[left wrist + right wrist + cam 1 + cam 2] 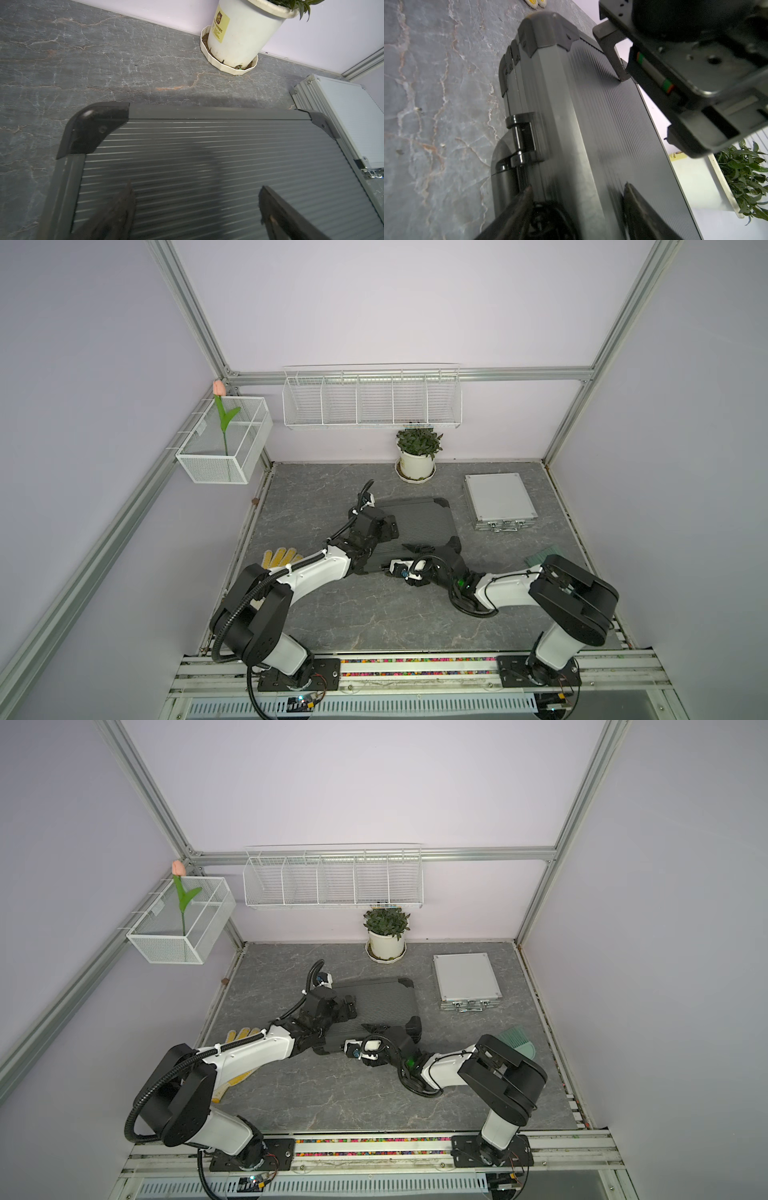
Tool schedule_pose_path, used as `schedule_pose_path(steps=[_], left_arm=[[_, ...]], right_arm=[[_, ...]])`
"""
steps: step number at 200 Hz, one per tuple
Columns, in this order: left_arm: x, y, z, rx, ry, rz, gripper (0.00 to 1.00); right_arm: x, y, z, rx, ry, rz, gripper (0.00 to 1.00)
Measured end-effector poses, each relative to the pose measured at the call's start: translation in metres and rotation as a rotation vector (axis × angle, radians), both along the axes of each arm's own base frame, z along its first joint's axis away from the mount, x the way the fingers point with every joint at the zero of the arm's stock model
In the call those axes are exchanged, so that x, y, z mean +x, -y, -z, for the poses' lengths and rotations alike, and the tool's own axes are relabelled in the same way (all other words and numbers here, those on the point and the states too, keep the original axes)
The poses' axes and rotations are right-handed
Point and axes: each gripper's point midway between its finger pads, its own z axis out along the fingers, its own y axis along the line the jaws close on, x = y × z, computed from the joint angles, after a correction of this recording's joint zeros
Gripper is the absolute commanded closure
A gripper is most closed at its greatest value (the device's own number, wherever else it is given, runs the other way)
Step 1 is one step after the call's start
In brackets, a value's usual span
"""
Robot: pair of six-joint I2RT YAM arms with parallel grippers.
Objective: Close the poker set cases
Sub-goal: Fasten the fastener on the poker set case.
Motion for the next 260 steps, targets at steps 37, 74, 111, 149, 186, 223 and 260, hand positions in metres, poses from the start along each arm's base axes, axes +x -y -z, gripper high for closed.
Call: schedule_pose_path(steps=[37, 74, 111, 149, 186, 223, 260], left_arm=[[-0.001, -0.002, 0.0, 0.003, -0.001, -0.002, 0.05], [-0.003, -0.005, 0.001, 0.01, 0.001, -0.012, 0.05], [-0.003, -0.006, 0.001, 0.012, 0.004, -0.016, 0.05], [-0.003, -0.007, 0.001, 0.015, 0.005, -0.019, 0.05], [-0.004, -0.008, 0.001, 0.017, 0.004, -0.022, 0.05], [-0.005, -0.01, 0.001, 0.024, 0.0, -0.025, 0.05], [-0.006, -0.013, 0.002, 0.034, -0.001, -0.035, 0.05]], right_arm=[[-0.003, -0.001, -0.005, -0.024, -0.048, -0.068, 0.48], [-0.005, -0.003, -0.006, -0.071, -0.104, -0.149, 0.52], [-0.006, -0.004, -0.008, -0.107, -0.137, -0.213, 0.59], [-0.007, -0.005, -0.009, -0.126, -0.178, -0.279, 0.66], [-0.005, -0.005, -0.012, -0.131, -0.247, -0.325, 0.73], [-0.005, -0.004, -0.014, -0.126, -0.318, -0.363, 0.77], [-0.006, -0.002, -0.014, -0.109, -0.364, -0.388, 0.8]])
